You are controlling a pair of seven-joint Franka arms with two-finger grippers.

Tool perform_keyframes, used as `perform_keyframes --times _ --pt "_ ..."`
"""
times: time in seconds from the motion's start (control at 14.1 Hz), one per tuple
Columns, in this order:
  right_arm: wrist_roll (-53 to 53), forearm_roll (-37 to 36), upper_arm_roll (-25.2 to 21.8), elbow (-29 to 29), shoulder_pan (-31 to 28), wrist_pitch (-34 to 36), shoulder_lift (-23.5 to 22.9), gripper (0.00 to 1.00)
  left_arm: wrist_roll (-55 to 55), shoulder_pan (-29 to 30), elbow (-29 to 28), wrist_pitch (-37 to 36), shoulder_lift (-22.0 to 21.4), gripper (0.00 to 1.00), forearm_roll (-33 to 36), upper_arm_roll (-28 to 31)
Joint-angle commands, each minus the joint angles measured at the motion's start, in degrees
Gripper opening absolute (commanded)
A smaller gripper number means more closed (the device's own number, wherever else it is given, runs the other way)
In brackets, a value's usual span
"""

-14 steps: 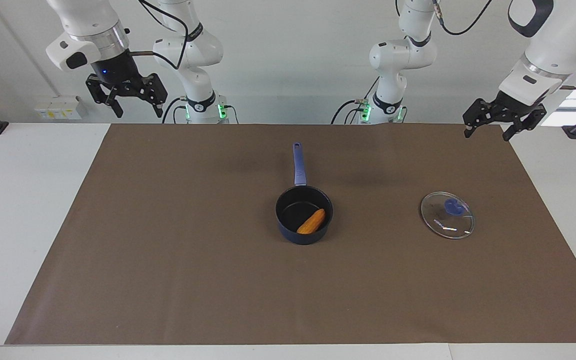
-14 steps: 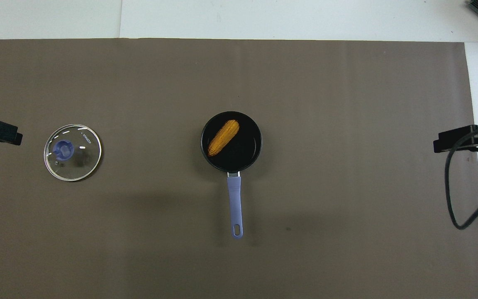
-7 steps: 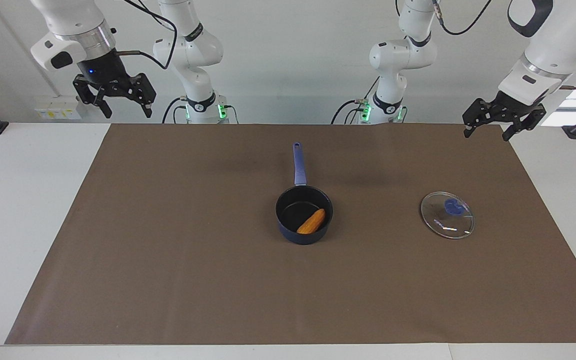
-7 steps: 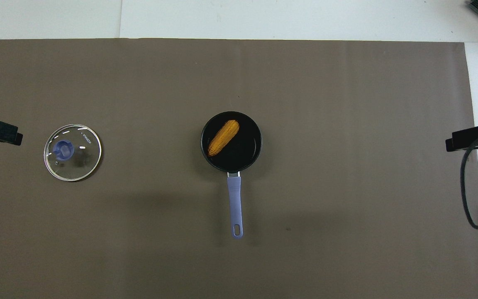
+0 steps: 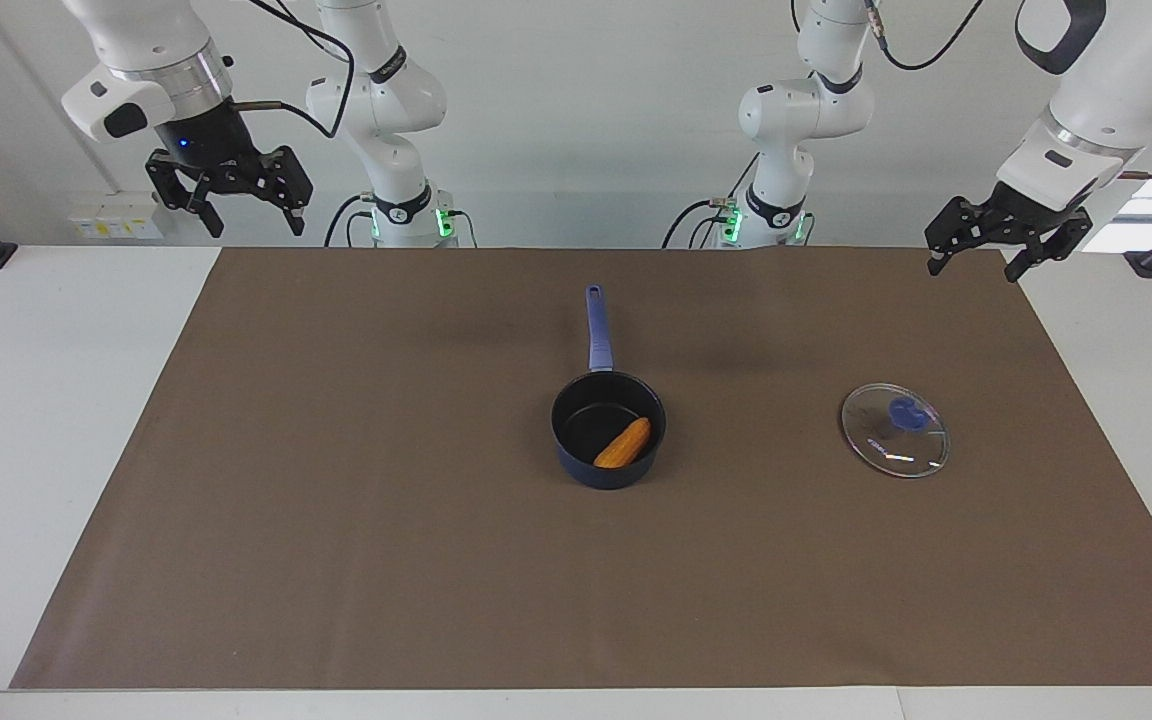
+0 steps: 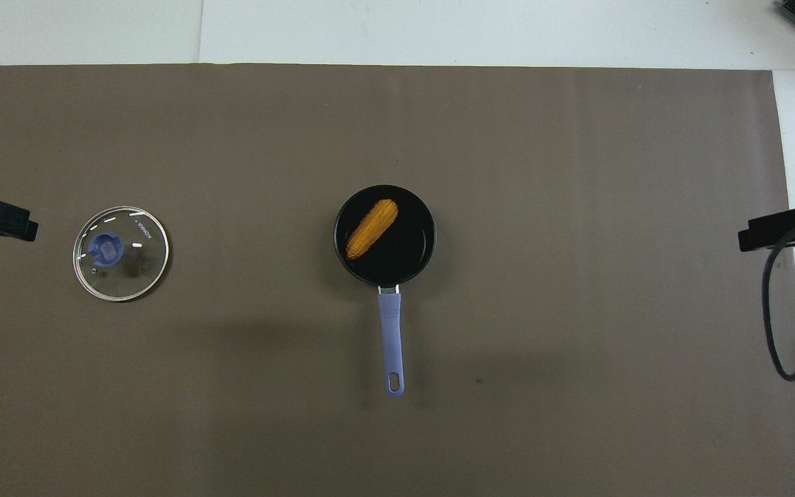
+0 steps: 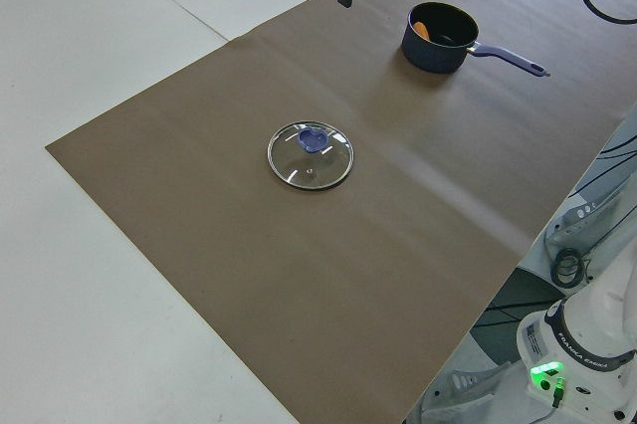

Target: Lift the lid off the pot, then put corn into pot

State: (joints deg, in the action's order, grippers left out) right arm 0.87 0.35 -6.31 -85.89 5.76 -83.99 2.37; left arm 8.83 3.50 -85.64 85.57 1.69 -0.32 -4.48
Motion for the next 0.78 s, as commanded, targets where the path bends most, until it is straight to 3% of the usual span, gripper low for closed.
perform_keyframes --times 0.0,0.71 --pt "3.4 -2.1 0.1 0.7 0.0 0.0 -0.4 1.0 0.7 -0.2 0.2 -0.8 -0.5 1.0 0.9 0.0" --pt "3.1 -1.0 0.2 0.5 0.0 0.3 -0.2 1.0 1.0 -0.2 -0.1 -0.7 -0.6 1.0 0.9 0.0"
